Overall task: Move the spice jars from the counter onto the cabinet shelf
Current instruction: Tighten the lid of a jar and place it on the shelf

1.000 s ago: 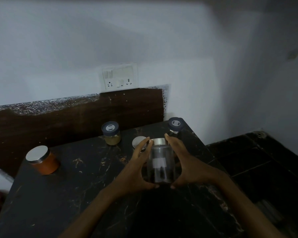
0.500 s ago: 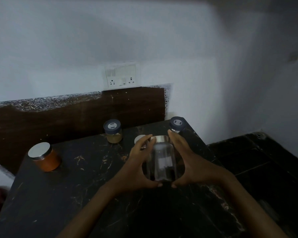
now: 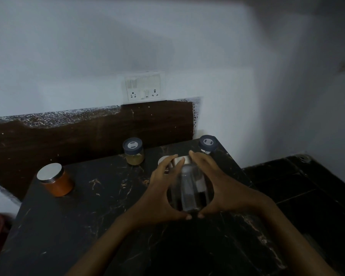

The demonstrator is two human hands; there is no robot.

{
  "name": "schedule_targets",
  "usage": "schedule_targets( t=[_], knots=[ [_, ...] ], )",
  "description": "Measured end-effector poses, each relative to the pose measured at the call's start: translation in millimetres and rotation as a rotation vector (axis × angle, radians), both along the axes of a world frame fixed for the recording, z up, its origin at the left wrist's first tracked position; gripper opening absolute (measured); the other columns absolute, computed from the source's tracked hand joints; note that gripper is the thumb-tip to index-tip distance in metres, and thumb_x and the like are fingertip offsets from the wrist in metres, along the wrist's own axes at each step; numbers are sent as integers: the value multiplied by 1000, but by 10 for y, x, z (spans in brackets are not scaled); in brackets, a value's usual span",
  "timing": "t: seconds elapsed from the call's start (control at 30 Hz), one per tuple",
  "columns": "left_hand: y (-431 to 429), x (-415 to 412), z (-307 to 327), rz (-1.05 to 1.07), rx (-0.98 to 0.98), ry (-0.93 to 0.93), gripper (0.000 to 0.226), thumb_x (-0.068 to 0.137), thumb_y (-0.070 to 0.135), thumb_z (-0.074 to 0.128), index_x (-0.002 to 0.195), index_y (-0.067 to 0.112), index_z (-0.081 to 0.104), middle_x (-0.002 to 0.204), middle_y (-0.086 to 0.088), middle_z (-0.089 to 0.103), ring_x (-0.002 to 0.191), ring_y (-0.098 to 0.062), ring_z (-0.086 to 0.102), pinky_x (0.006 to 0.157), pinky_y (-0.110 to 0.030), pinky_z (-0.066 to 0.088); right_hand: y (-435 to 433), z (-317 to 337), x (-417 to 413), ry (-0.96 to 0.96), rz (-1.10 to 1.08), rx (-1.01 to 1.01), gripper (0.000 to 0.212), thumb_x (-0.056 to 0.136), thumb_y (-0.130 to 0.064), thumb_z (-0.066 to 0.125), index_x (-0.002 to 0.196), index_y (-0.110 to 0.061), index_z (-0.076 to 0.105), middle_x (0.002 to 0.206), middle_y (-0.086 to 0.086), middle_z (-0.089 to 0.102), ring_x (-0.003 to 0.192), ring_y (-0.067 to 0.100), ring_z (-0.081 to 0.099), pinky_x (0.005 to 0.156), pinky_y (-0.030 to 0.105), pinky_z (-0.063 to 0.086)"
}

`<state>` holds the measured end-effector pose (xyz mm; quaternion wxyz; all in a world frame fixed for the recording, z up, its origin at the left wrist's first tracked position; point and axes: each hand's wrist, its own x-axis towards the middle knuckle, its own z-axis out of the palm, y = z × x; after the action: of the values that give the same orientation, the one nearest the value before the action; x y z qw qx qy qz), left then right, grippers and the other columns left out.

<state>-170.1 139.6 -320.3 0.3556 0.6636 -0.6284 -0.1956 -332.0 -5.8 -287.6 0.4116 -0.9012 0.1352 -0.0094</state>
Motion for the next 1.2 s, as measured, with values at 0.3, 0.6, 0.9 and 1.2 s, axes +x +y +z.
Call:
schedule_targets(
  t=[0.3, 0.6, 0.9, 1.2],
  knots=[
    [63, 21, 27, -44, -16, 76, 121, 54, 53, 81, 139, 54, -5, 145, 34, -23, 139, 8, -8, 108, -16, 26, -31, 33, 2, 3, -18, 51, 126, 58, -26, 88, 133, -59, -8, 139, -32, 7, 132, 2, 21, 96, 9, 28],
    [36, 2, 90, -12, -41, -34, 123, 58, 51, 81, 145, 39, -5, 150, 25, -12, 141, 1, -2, 113, -28, 30, 13, 58, 20, -10, 5, -16, 127, 57, -33, 87, 131, -63, -12, 144, -31, -1, 132, 2, 16, 99, 13, 26],
    [46, 0, 130, -49, -55, -23, 126, 59, 49, 82, 147, 35, -7, 151, 19, -26, 142, -2, -14, 113, -25, 20, -3, 65, 32, -45, -37, 100, 123, 56, -24, 89, 134, -57, 0, 143, -26, 14, 131, 3, 27, 97, 13, 34],
    [7, 103, 223, -31, -53, 21, 115, 59, 42, 83, 142, 46, 4, 149, 25, -5, 139, 6, 3, 108, -20, 35, -52, 135, 81, -87, -11, 93, 125, 57, -26, 88, 132, -63, -5, 147, -26, 3, 135, 4, 19, 92, 4, 35]
  ],
)
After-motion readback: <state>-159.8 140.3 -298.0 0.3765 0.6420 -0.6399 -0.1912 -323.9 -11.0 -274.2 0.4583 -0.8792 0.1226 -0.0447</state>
